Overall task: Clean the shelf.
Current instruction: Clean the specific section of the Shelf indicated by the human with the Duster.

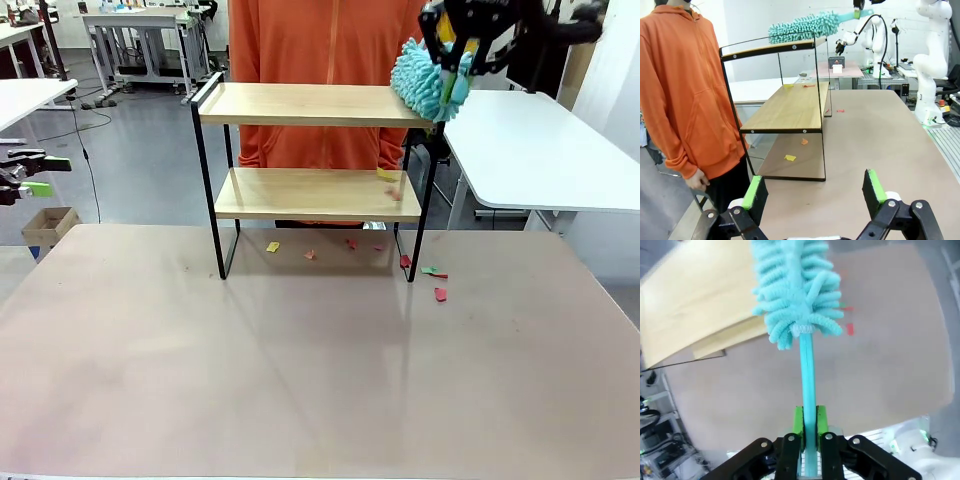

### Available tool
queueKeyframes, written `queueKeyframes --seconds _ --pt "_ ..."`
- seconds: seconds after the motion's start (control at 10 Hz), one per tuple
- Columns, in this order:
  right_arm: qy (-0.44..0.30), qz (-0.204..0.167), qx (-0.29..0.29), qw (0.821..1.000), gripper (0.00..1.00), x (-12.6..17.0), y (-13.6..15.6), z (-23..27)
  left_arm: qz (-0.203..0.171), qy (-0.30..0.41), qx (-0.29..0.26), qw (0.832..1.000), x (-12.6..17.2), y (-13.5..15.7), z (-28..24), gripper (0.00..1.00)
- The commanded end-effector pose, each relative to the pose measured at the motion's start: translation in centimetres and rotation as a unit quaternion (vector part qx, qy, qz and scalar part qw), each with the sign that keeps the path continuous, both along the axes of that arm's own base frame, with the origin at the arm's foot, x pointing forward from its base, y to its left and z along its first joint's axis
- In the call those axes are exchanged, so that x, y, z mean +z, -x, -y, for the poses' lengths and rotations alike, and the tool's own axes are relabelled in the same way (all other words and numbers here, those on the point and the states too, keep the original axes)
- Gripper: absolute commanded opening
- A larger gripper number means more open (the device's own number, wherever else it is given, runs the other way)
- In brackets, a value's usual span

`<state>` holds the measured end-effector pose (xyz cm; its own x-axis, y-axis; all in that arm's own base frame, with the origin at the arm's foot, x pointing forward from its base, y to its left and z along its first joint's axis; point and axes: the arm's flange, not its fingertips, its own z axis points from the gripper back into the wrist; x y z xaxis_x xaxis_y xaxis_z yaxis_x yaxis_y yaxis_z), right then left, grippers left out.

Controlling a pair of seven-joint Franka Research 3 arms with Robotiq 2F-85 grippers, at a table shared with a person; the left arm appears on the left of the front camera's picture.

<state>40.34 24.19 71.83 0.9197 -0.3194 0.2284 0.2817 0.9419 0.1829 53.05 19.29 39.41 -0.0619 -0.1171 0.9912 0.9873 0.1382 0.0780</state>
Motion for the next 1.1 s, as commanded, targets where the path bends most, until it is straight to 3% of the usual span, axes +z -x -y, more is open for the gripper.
queueKeyframes --seconds 0.0,0.4,0.5,0.7,1.0 --pt "0.036 -0.025 -0.003 0.999 0.13 -1.6 -0.8 0.2 0.002 0.003 -0.003 1.0 0.3 0.2 0.1 1.0" --pt "0.016 -0.019 0.001 1.0 0.13 -1.3 -0.4 -0.3 0.002 0.003 -0.003 1.0 0.3 0.2 0.1 1.0" --pt "-0.002 0.008 0.03 1.0 0.13 -0.2 0.3 0.1 0.002 0.003 -0.003 1.0 0.3 0.2 0.1 1.0" --pt "-0.044 0.029 0.127 0.991 0.13 1.2 1.3 1.5 0.002 0.003 -0.003 1.0 0.3 0.2 0.1 1.0" --pt "-0.078 0.024 0.313 0.946 0.13 1.3 2.1 2.4 0.002 0.003 -0.003 1.0 0.3 0.2 0.1 1.0"
